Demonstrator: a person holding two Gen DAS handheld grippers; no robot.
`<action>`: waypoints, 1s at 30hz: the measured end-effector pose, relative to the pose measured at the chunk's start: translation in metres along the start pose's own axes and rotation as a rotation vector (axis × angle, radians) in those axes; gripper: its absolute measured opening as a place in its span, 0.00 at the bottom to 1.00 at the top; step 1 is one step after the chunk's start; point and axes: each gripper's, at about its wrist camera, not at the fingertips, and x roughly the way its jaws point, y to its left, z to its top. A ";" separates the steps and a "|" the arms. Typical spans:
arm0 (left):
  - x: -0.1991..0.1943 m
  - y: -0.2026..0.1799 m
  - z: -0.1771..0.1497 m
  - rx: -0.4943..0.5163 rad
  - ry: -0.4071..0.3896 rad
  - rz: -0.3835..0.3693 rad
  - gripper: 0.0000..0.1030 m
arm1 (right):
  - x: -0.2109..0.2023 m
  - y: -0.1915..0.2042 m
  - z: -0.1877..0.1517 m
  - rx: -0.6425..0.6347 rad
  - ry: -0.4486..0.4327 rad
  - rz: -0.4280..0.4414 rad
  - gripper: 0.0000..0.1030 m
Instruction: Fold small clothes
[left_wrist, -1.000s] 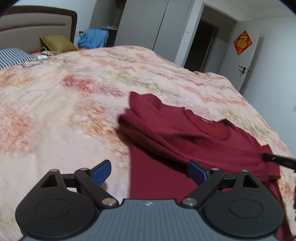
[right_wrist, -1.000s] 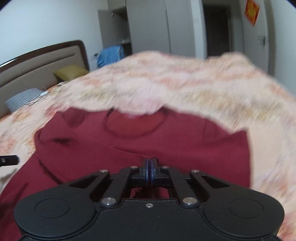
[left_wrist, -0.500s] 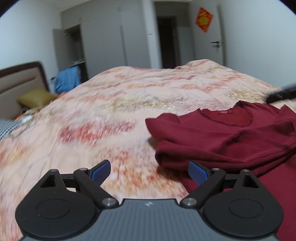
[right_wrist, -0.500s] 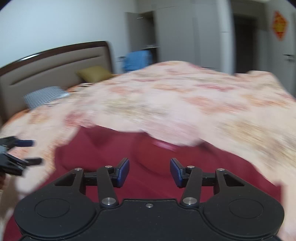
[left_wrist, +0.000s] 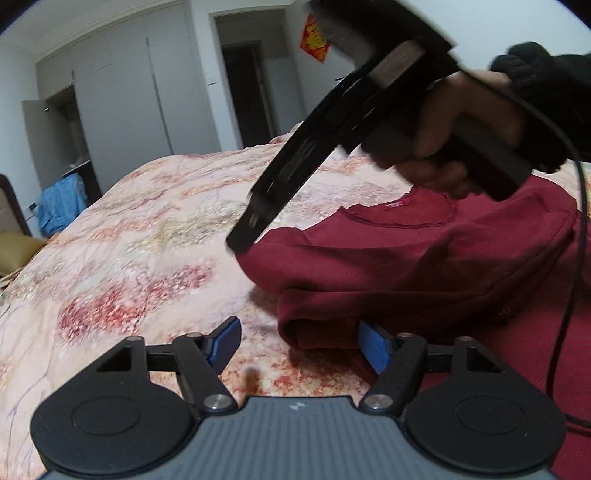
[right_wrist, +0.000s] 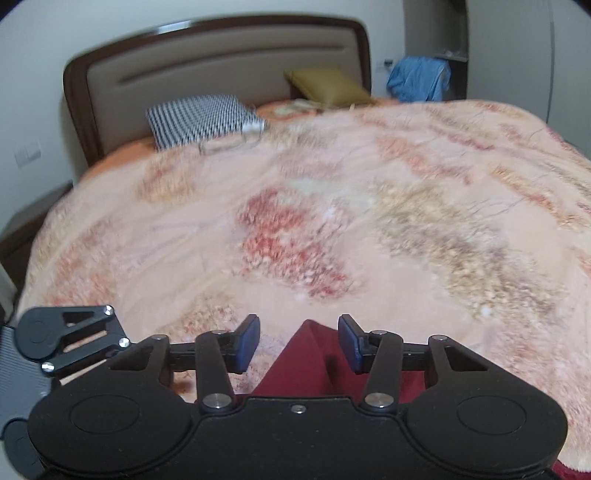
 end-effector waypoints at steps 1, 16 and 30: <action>0.000 -0.001 0.000 0.019 -0.003 -0.009 0.70 | 0.005 0.002 -0.002 -0.001 0.019 -0.007 0.35; 0.019 -0.004 0.002 0.238 -0.029 -0.060 0.63 | -0.004 -0.020 -0.011 0.068 -0.016 -0.039 0.02; -0.002 0.006 -0.019 0.005 -0.015 0.013 0.10 | -0.018 -0.025 -0.004 0.102 -0.149 -0.118 0.00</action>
